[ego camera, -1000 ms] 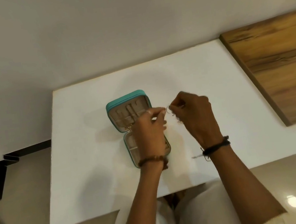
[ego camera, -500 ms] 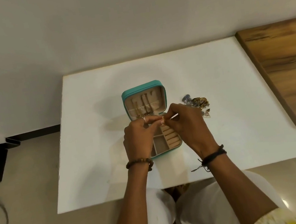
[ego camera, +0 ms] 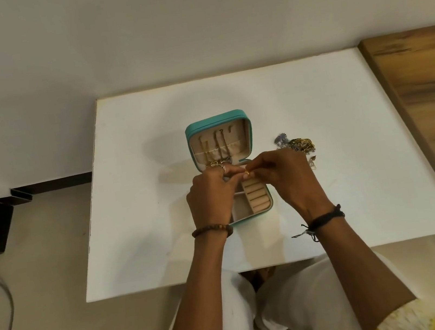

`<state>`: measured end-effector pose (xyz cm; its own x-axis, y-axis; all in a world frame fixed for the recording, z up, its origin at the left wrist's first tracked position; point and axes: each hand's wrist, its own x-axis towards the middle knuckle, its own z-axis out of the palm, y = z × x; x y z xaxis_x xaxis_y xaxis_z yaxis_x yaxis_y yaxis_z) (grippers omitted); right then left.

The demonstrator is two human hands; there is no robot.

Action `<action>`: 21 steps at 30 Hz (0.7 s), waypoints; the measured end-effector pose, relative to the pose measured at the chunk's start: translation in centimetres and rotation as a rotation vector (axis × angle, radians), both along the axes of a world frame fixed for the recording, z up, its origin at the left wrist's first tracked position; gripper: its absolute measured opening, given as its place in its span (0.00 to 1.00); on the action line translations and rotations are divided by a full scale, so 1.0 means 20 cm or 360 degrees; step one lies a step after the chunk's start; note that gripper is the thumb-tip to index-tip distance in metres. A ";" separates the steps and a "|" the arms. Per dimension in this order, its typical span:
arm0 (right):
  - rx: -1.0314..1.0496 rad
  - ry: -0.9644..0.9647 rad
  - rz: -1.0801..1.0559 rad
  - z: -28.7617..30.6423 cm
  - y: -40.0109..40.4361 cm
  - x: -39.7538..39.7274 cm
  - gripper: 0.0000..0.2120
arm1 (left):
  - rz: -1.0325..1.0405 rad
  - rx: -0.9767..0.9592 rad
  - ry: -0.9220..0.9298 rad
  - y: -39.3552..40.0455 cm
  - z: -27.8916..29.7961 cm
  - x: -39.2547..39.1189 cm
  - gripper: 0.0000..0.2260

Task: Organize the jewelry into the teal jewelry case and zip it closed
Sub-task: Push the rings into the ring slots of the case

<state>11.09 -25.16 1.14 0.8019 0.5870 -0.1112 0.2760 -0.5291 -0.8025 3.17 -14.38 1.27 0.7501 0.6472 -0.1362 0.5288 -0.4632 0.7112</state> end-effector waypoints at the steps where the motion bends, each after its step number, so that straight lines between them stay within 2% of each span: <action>1: -0.0021 -0.0022 0.0013 0.00 0.00 0.00 0.06 | -0.0005 0.0016 0.0008 0.00 0.00 0.00 0.08; 12: -0.0303 -0.0140 0.0021 -0.04 0.02 0.01 0.07 | -0.0031 0.0132 0.0152 -0.04 -0.01 0.01 0.08; 17: -0.0192 -0.0128 -0.0138 -0.05 0.04 -0.01 0.03 | 0.0023 0.0159 0.0152 -0.03 -0.04 0.00 0.09; 21: -0.0176 -0.0034 -0.0192 -0.04 0.03 -0.01 0.10 | 0.0045 0.0165 0.0168 -0.04 -0.03 0.02 0.08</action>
